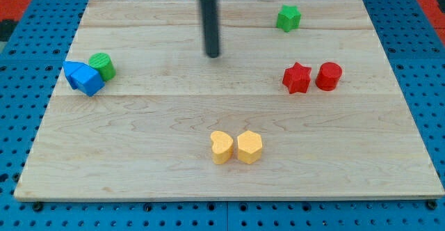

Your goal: Place the green star at the center left of the board

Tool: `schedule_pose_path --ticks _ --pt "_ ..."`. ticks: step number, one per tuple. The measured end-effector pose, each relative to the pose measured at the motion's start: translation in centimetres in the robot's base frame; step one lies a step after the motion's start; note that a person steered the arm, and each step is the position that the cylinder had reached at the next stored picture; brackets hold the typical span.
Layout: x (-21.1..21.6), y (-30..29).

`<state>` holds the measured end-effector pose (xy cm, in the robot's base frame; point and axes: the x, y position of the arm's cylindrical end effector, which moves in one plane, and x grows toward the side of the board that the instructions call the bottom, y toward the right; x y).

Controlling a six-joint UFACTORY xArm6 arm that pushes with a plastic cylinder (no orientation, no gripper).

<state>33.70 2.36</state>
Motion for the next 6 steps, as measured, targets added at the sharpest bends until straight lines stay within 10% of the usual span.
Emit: schedule_pose_path --ticks 2,6 --pt "-5.6 18.0" --pt "-9.0 2.2"
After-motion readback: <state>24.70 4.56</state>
